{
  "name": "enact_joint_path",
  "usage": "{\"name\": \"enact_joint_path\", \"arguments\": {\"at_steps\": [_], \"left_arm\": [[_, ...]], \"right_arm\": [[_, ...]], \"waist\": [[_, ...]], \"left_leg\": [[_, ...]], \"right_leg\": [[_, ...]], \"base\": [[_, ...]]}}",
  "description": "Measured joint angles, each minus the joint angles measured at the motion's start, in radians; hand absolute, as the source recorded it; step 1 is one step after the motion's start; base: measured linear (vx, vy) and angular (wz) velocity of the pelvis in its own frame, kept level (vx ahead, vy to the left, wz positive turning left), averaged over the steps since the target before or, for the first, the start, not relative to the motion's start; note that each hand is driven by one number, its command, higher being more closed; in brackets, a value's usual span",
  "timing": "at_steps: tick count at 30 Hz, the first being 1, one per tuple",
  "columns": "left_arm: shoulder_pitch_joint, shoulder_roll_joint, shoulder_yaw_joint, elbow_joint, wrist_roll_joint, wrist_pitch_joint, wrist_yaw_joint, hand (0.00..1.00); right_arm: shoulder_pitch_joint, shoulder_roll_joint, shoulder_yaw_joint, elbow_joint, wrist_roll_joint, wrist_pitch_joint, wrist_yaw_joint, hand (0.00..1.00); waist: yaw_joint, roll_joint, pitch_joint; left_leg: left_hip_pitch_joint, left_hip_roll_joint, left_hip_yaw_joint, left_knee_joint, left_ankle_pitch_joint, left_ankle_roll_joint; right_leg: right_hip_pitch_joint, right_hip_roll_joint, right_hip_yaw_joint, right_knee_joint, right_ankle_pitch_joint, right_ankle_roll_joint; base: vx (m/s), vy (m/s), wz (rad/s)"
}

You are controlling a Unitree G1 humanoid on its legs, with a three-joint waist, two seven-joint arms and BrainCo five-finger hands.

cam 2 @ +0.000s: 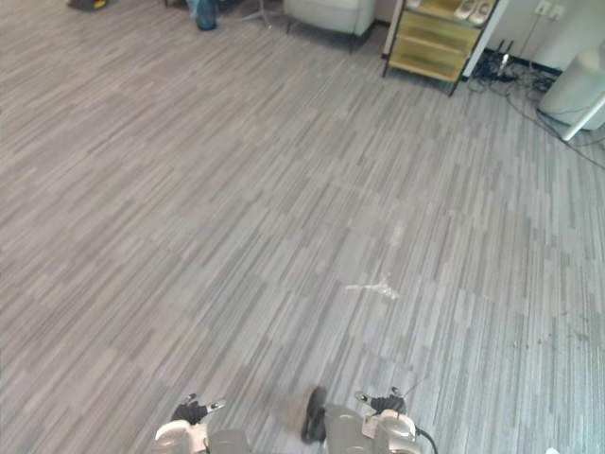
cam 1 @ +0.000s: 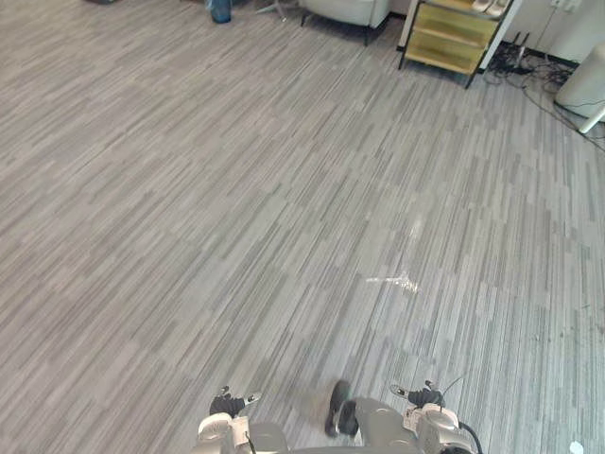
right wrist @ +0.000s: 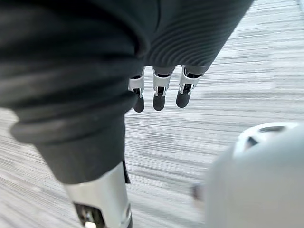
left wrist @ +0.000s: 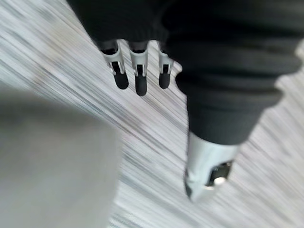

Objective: Pick up cushions and gather them together orderly.

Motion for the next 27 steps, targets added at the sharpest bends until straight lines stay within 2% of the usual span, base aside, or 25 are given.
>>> {"name": "enact_joint_path", "arguments": {"at_steps": [1, 2, 3, 4, 5, 6, 7, 8, 9, 10, 11, 12, 13, 14, 16, 18, 19, 20, 21, 22, 23, 24, 25, 26, 27], "left_arm": [[0.001, -0.002, -0.005, -0.018, -0.003, -0.004, 0.0, 0.0], [-0.003, -0.004, -0.005, -0.028, -0.009, -0.011, 0.0, 0.0], [-0.003, -0.007, -0.006, -0.029, -0.009, -0.014, 0.001, 0.0], [-0.001, -0.01, -0.006, -0.026, -0.011, -0.015, 0.001, 0.0], [0.001, -0.009, -0.006, -0.025, -0.01, -0.016, 0.002, 0.0], [-0.001, 0.004, -0.012, -0.024, -0.009, -0.017, 0.003, 0.0], [-0.008, 0.01, -0.014, -0.023, -0.008, -0.015, 0.003, 0.0], [-0.009, 0.008, -0.014, -0.02, -0.008, -0.013, 0.002, 0.0], [-0.008, 0.007, -0.017, -0.015, -0.008, -0.012, 0.001, 0.0], [-0.008, 0.009, -0.024, -0.013, -0.008, -0.011, 0.001, 0.0], [-0.013, 0.013, -0.053, -0.007, -0.008, -0.005, -0.001, 0.0], [-0.015, 0.012, -0.059, -0.005, -0.008, -0.001, -0.002, 0.0], [-0.018, 0.011, -0.077, -0.001, -0.007, 0.004, -0.001, 0.0], [-0.023, 0.01, -0.089, 0.004, -0.008, 0.004, 0.0, 0.0], [-0.029, 0.011, -0.091, 0.012, -0.008, 0.003, 0.001, 0.0], [-0.039, 0.009, -0.092, 0.016, -0.008, 0.002, 0.002, 0.0], [-0.039, 0.01, -0.093, 0.031, -0.008, 0.001, 0.002, 0.0], [-0.039, 0.011, -0.094, 0.035, -0.008, 0.0, 0.002, 0.0], [-0.036, 0.014, -0.101, 0.043, -0.008, -0.001, 0.003, 0.0], [-0.028, 0.018, -0.111, 0.047, -0.008, 0.0, 0.004, 0.0], [-0.011, 0.02, -0.112, 0.061, -0.008, 0.002, 0.004, 0.0], [-0.009, 0.018, -0.11, 0.066, -0.008, 0.003, 0.004, 0.0], [0.001, 0.008, -0.108, 0.066, -0.008, 0.003, 0.005, 0.0], [0.008, 0.002, -0.074, 0.062, -0.008, 0.004, 0.003, 0.0], [0.009, 0.001, -0.062, 0.058, -0.008, 0.004, 0.004, 0.0]], "right_arm": [[-0.024, 0.002, -0.002, 0.021, 0.002, 0.0, -0.009, 0.0], [-0.039, 0.002, -0.01, 0.032, 0.008, 0.0, -0.018, 0.0], [-0.04, -0.003, -0.01, 0.03, 0.013, -0.001, -0.021, 0.0], [-0.039, -0.006, -0.01, 0.03, 0.016, -0.001, -0.023, 0.0], [-0.033, -0.005, -0.01, 0.031, 0.016, 0.0, -0.024, 0.0], [-0.022, 0.013, -0.01, 0.036, 0.016, 0.004, -0.025, 0.0], [-0.005, 0.02, -0.023, 0.026, 0.015, 0.006, -0.024, 0.0], [0.002, 0.023, -0.039, 0.022, 0.015, 0.008, -0.024, 0.0], [0.013, 0.024, -0.051, 0.023, 0.003, 0.014, -0.023, 0.0], [0.016, 0.023, -0.051, 0.022, -0.003, 0.014, -0.023, 0.0], [0.025, 0.022, -0.051, 0.022, -0.006, 0.013, -0.021, 0.0], [0.033, 0.024, -0.051, 0.022, -0.006, 0.013, -0.019, 0.0], [0.055, 0.025, -0.058, -0.009, -0.008, 0.011, -0.013, 0.0], [0.066, 0.027, -0.057, -0.036, -0.009, 0.006, -0.012, 0.0], [0.062, 0.027, -0.057, -0.05, -0.016, 0.002, -0.012, 0.0], [0.061, 0.022, -0.061, -0.054, -0.026, -0.002, -0.013, 0.0], [0.059, 0.016, -0.06, -0.054, -0.026, -0.002, -0.013, 0.0], [0.059, 0.015, -0.058, -0.053, -0.026, -0.002, -0.013, 0.0], [0.059, 0.01, -0.054, -0.05, -0.026, -0.002, -0.014, 0.0], [0.06, 0.005, -0.049, -0.041, -0.027, -0.001, -0.014, 0.0], [0.062, -0.002, -0.051, -0.035, -0.024, -0.001, -0.013, 0.0], [0.06, 0.0, -0.05, -0.036, -0.026, -0.002, -0.014, 0.0], [0.058, -0.01, -0.051, -0.039, -0.041, -0.001, -0.013, 0.0], [0.059, -0.019, -0.05, -0.038, -0.043, -0.002, -0.013, 0.0], [0.06, -0.02, -0.049, -0.04, -0.043, -0.002, -0.013, 0.0]], "waist": [[0.007, -0.005, 0.003], [0.019, -0.004, 0.003], [0.027, 0.001, 0.007], [0.031, 0.006, 0.005], [0.039, 0.004, 0.003], [0.05, -0.027, -0.012], [0.043, -0.043, -0.021], [0.045, -0.048, -0.023], [0.055, -0.055, -0.026], [0.054, -0.056, -0.025], [0.047, -0.054, -0.024], [0.041, -0.053, -0.023], [0.028, -0.051, -0.021], [-0.001, -0.042, -0.019], [-0.004, -0.039, -0.017], [-0.008, -0.042, -0.017], [-0.013, -0.045, -0.018], [-0.016, -0.048, -0.019], [-0.029, -0.056, -0.019], [-0.035, -0.063, -0.018], [-0.052, -0.07, -0.021], [-0.053, -0.055, -0.021], [-0.053, -0.029, -0.028], [-0.051, -0.009, -0.031], [-0.051, 0.0, -0.029]], "left_leg": [[-0.056, -0.043, 0.018, -0.179, -0.032, 0.004], [-0.082, -0.076, 0.019, -0.4, -0.014, 0.003], [-0.079, -0.099, 0.001, -0.631, 0.06, -0.023], [-0.075, -0.103, -0.004, -0.719, 0.162, -0.028], [-0.063, -0.105, 0.0, -0.735, 0.219, -0.026], [-0.041, -0.14, 0.037, -0.73, 0.216, 0.009], [-0.055, -0.152, 0.048, -0.678, 0.157, 0.038], [-0.053, -0.149, 0.064, -0.642, 0.126, 0.051], [-0.017, -0.147, 0.094, -0.615, 0.077, 0.068], [-0.002, -0.148, 0.102, -0.616, 0.068, 0.075], [0.065, -0.152, 0.111, -0.634, 0.031, 0.084], [0.101, -0.156, 0.112, -0.645, 0.016, 0.086], [0.198, -0.159, 0.117, -0.69, -0.002, 0.084], [0.3, -0.151, 0.12, -0.76, -0.006, 0.08], [0.383, -0.134, 0.138, -0.821, -0.007, 0.077], [0.467, -0.117, 0.162, -0.883, -0.021, 0.053], [0.492, -0.115, 0.166, -0.91, -0.026, 0.045], [0.5, -0.118, 0.165, -0.922, -0.028, 0.041], [0.525, -0.13, 0.151, -0.947, -0.037, 0.025], [0.551, -0.14, 0.133, -0.953, -0.053, 0.003], [0.584, -0.137, 0.098, -0.953, -0.066, -0.011], [0.588, -0.124, 0.084, -0.949, -0.066, -0.011], [0.572, -0.089, 0.058, -0.882, -0.066, -0.011], [0.483, -0.053, 0.025, -0.682, -0.068, -0.015], [0.442, -0.038, 0.014, -0.585, -0.06, -0.02]], "right_leg": [[0.051, -0.006, 0.033, -0.037, 0.0, 0.003], [0.085, -0.024, 0.061, -0.064, -0.018, 0.032], [0.121, -0.033, 0.09, -0.077, -0.043, 0.061], [0.142, -0.036, 0.11, -0.087, -0.061, 0.08], [0.154, -0.042, 0.123, -0.093, -0.07, 0.084], [0.177, -0.077, 0.156, -0.097, -0.096, 0.094], [0.17, -0.103, 0.163, -0.06, -0.092, 0.098], [0.154, -0.113, 0.173, -0.004, -0.095, 0.104], [0.104, -0.136, 0.185, 0.161, -0.102, 0.136], [0.085, -0.145, 0.186, 0.228, -0.095, 0.162], [0.006, -0.174, 0.182, 0.437, -0.049, 0.23], [-0.028, -0.184, 0.177, 0.53, -0.043, 0.241], [-0.087, -0.217, 0.125, 0.686, -0.06, 0.215], [-0.149, -0.243, 0.028, 0.731, -0.085, 0.177], [-0.199, -0.24, -0.042, 0.664, -0.101, 0.15], [-0.285, -0.216, -0.1, 0.462, -0.087, 0.142], [-0.323, -0.183, -0.076, 0.294, -0.028, 0.146], [-0.329, -0.168, -0.059, 0.212, 0.006, 0.151], [-0.343, -0.146, -0.011, 0.064, 0.088, 0.154], [-0.347, -0.138, 0.02, 0.032, 0.132, 0.142], [-0.346, -0.128, 0.065, 0.068, 0.251, 0.074], [-0.35, -0.12, 0.062, 0.1, 0.23, 0.064], [-0.349, -0.101, 0.042, 0.137, 0.172, 0.057], [-0.321, -0.081, 0.015, 0.135, 0.128, 0.05], [-0.306, -0.069, 0.008, 0.129, 0.116, 0.047]], "base": [[0.68, 0.051, -0.73], [0.69, 0.097, -0.95], [0.57, 0.172, -0.81], [0.46, 0.167, -0.6], [0.6, 0.191, -0.5], [0.64, 0.155, -0.38], [0.65, 0.141, -0.36], [0.64, 0.153, -0.37], [0.48, 0.137, -0.37], [0.57, 0.169, -0.45], [0.43, 0.127, -0.3], [0.63, 0.15, -0.33], [0.67, 0.103, -0.16], [0.65, 0.079, -0.12], [0.34, 0.015, -0.11], [0.44, -0.022, -0.28], [0.47, -0.063, -0.13], [0.42, -0.111, 0.19], [0.38, -0.123, 0.32], [0.53, -0.197, 0.57], [0.44, -0.193, 0.46], [0.55, -0.252, 0.45], [0.63, -0.324, 0.33], [0.52, -0.269, 0.34], [0.64, -0.333, 0.27]]}}
